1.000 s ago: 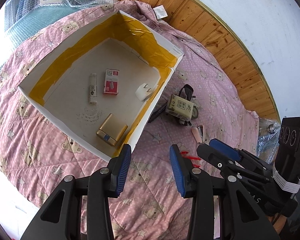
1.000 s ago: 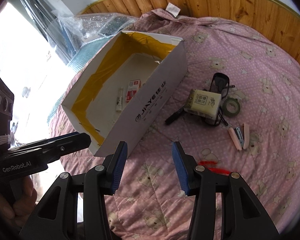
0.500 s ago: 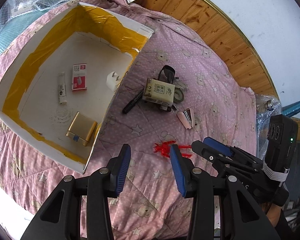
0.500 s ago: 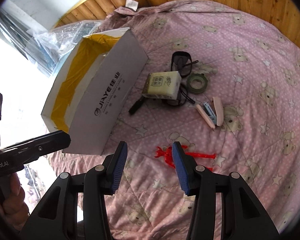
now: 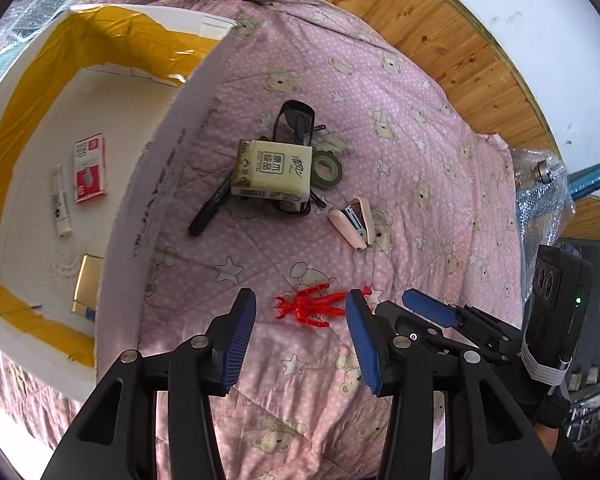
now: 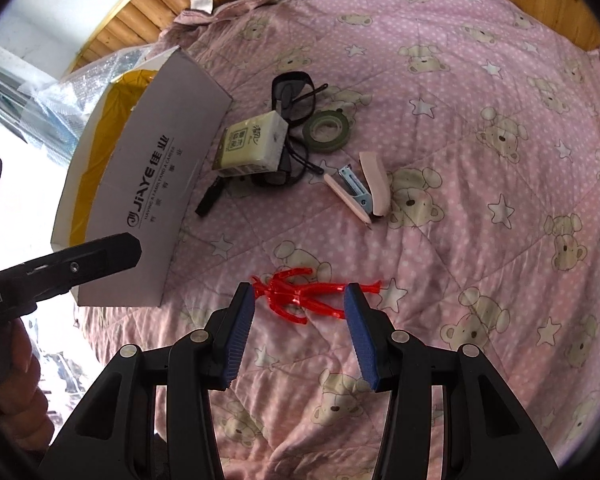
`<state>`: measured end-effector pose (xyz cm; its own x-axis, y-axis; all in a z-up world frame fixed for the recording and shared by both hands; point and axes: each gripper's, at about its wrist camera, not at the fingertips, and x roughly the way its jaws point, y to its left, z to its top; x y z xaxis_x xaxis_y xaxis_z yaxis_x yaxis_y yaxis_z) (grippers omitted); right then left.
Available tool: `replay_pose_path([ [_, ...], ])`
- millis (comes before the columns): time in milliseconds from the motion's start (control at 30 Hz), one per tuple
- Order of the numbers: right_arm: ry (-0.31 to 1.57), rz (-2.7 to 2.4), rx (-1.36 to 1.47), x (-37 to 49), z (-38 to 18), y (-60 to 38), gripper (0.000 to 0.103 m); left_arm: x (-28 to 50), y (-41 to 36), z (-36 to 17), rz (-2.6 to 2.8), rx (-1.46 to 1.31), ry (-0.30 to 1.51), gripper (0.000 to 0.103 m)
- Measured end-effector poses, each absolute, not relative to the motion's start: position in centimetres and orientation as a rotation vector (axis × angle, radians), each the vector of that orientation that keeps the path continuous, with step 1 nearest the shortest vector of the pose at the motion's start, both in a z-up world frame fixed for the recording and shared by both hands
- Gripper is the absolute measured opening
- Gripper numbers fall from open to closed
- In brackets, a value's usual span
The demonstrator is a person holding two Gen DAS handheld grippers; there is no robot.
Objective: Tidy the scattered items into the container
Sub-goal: 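Lower left tool toward black sunglasses while right tool approaches red figure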
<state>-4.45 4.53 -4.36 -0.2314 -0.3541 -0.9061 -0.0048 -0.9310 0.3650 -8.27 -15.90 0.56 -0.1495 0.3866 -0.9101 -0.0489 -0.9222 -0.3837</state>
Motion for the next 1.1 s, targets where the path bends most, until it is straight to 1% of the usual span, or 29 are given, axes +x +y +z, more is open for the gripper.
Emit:
replay_pose_path([
  [167, -0.387, -2.197, 1.843, -3.9, -6.5, 4.0, 0.049, -9.1, -15.8, -1.0, 2.135, -1.880, -0.389, 0.048],
  [433, -0.423, -2.127, 1.896, -3.7, -9.0, 3.5, 0.049, -11.0, -16.0, -2.8, 2.130, -1.932, -0.411, 0.048],
  [633, -0.365, -2.105, 1.893, -4.3, -10.9, 2.4, 0.050, -12.7, -15.1, -3.7, 2.116, -1.946, -0.388, 0.048],
  [767, -0.342, -2.096, 1.851, -5.0, -11.0, 1.6, 0.051, -14.0, -14.5, -4.6, 2.115, -1.954, -0.377, 0.049],
  [833, -0.330, -2.095, 1.841, -5.3, -10.9, 1.3, 0.053, -14.7, -14.4, -5.0, 2.116, -1.955, -0.390, 0.049],
  [933, -0.345, -2.092, 1.832, -5.4, -10.9, 1.5, 0.052, -15.9, -14.0, -5.8, 2.127, -1.958, -0.399, 0.054],
  [1100, -0.413, -2.148, 1.836, -5.7, -10.7, 3.3, 0.051, -17.8, -13.4, -7.3, 2.127, -1.965, -0.381, 0.057],
])
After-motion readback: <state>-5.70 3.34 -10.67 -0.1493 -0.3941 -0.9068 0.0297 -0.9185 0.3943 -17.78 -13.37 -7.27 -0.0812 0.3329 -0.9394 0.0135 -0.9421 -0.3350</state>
